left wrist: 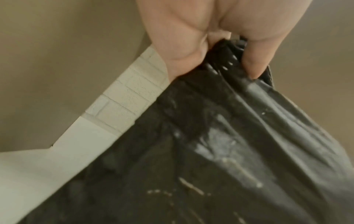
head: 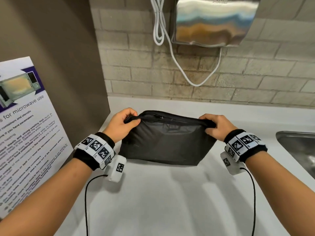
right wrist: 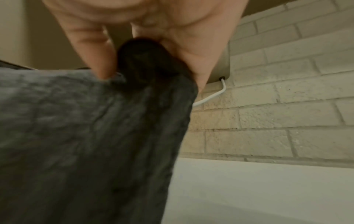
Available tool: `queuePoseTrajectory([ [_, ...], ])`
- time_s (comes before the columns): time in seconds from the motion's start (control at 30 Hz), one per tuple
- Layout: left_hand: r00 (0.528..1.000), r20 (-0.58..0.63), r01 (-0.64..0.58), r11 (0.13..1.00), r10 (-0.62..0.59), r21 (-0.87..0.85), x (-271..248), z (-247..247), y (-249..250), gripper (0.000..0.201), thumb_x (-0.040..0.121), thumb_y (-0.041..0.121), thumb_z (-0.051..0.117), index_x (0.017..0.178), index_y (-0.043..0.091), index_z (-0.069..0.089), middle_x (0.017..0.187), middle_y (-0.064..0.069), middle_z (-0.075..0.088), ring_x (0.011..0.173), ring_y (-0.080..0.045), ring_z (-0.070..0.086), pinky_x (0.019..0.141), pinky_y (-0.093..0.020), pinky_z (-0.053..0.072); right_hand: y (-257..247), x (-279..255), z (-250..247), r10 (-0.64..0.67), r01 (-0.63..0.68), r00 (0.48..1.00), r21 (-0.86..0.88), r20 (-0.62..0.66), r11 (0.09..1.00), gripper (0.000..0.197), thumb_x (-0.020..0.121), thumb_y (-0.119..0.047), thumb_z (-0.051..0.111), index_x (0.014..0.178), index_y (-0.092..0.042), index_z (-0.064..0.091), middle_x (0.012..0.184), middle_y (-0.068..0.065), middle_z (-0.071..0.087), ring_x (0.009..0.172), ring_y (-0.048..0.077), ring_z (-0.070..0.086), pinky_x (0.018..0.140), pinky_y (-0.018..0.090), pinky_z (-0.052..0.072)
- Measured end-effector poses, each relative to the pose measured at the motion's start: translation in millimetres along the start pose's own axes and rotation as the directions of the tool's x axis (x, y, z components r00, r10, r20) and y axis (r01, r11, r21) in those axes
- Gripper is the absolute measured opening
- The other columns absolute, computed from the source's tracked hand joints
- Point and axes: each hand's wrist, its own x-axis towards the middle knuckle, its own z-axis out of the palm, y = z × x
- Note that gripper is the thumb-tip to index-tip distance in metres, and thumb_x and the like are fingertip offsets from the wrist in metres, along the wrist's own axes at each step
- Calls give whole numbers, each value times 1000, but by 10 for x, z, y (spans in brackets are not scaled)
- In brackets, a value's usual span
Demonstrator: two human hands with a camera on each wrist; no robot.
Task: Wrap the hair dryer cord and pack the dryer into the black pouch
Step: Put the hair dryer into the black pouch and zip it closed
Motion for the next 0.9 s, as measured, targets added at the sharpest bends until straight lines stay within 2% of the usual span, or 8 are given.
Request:
queuePoseTrajectory([
  [0.13,999,-47,-3,1000,3,3,-20,27,-16,28,84,-2,58,71,22,51,69,3,50,57,7,47,62,-5,36,63,18,33,-41,42,999,-151,15,988,14,85,-16,61,93,-7,68,86,6,61,89,26,59,77,27,40],
  [0.3,995,-104,-5,992,-9,-129,-2,68,46,30,83,-8,55,73,20,51,72,3,50,60,9,49,66,-4,39,19,84,48,-126,90,989,-362,-76,928,20,82,-8,61,101,-8,68,105,10,63,103,30,54,93,39,43],
  [0.43,978,-196,12,965,-65,-260,-18,176,69,28,87,-7,50,75,18,48,74,3,46,59,11,48,66,-2,38,-190,116,184,-69,81,996,-287,52,954,36,83,3,44,111,-16,56,109,12,63,100,31,57,87,35,46],
  [0.57,960,-235,43,914,-149,-403,-42,220,61,26,89,-6,47,75,16,46,75,3,45,57,10,47,64,-3,39,-265,149,347,-54,116,981,-340,186,933,36,88,-22,54,124,-21,48,120,6,56,108,29,53,97,40,41],
  [0.63,959,-223,59,892,-176,-448,-51,207,55,26,89,-6,46,75,15,48,75,3,46,59,8,48,64,-4,40,-279,179,375,-44,108,982,-356,183,928,30,88,-29,55,116,-17,54,112,7,57,104,30,54,94,39,41],
  [0.73,960,-198,72,856,-200,-512,-78,182,59,26,88,-8,47,76,15,51,78,4,49,63,6,52,68,-6,43,-309,215,349,-95,97,995,-290,19,952,12,89,-18,54,93,-7,57,89,8,50,91,30,54,78,30,39],
  [0.8,957,-184,91,835,-224,-543,-95,166,52,26,88,-8,47,78,16,53,80,4,52,66,4,55,71,-9,45,-335,233,335,-115,94,991,-239,-75,966,5,85,-6,56,84,-9,53,86,4,45,88,30,54,74,25,33],
  [0.9,951,-175,112,813,-253,-571,-99,163,56,27,88,-8,47,81,16,57,84,3,56,69,3,60,72,-9,48,-475,218,376,-143,136,989,-139,-37,981,22,83,0,54,103,-11,56,103,6,55,90,21,53,80,23,37],
])
